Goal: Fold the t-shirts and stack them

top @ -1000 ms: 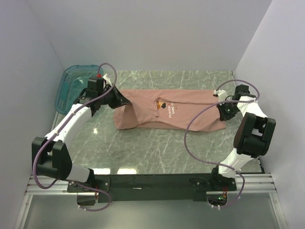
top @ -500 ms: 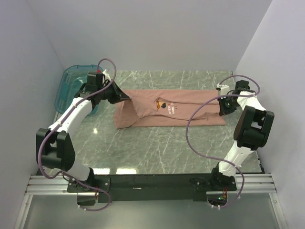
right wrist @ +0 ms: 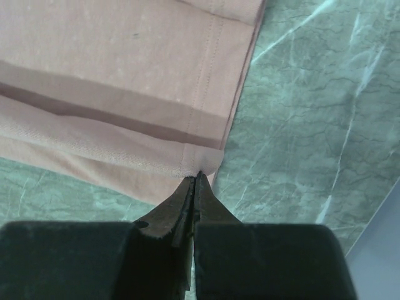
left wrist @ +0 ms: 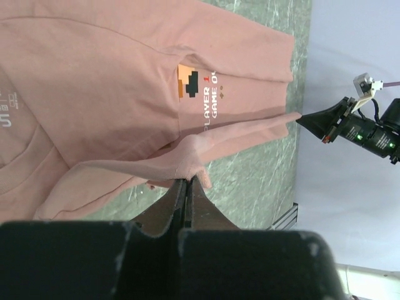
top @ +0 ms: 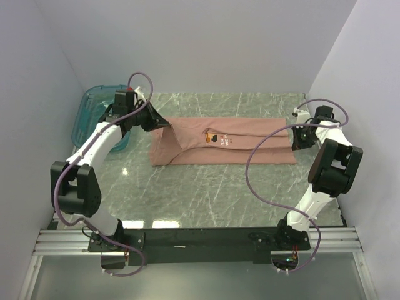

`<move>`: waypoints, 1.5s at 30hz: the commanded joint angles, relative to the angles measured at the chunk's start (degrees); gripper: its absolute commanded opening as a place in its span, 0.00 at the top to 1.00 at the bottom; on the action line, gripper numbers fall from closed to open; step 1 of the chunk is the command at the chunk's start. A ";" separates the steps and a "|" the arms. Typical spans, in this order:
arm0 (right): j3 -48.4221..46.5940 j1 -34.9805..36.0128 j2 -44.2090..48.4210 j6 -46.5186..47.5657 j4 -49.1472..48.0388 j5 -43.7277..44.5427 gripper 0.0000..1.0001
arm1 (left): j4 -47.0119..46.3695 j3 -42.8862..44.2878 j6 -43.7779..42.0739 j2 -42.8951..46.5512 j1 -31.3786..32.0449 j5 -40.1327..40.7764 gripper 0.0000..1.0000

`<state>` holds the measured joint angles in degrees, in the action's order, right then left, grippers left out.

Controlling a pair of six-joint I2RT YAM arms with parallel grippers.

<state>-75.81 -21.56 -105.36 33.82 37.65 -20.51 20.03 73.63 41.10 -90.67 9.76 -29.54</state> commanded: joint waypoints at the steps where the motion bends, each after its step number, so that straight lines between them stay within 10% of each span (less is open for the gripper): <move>1: -0.92 -0.59 -0.20 -2.09 -2.49 -0.23 1.00 | -0.96 3.54 -1.64 -1.08 -0.70 -1.13 0.99; 45: -6.19 -0.32 -7.58 -6.93 -4.34 0.56 1.00 | 5.81 21.47 -5.77 -18.75 -0.79 -1.40 1.00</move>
<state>-79.53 -21.69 -113.01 27.81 35.05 -20.51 26.02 91.64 36.99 -109.03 9.19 -30.59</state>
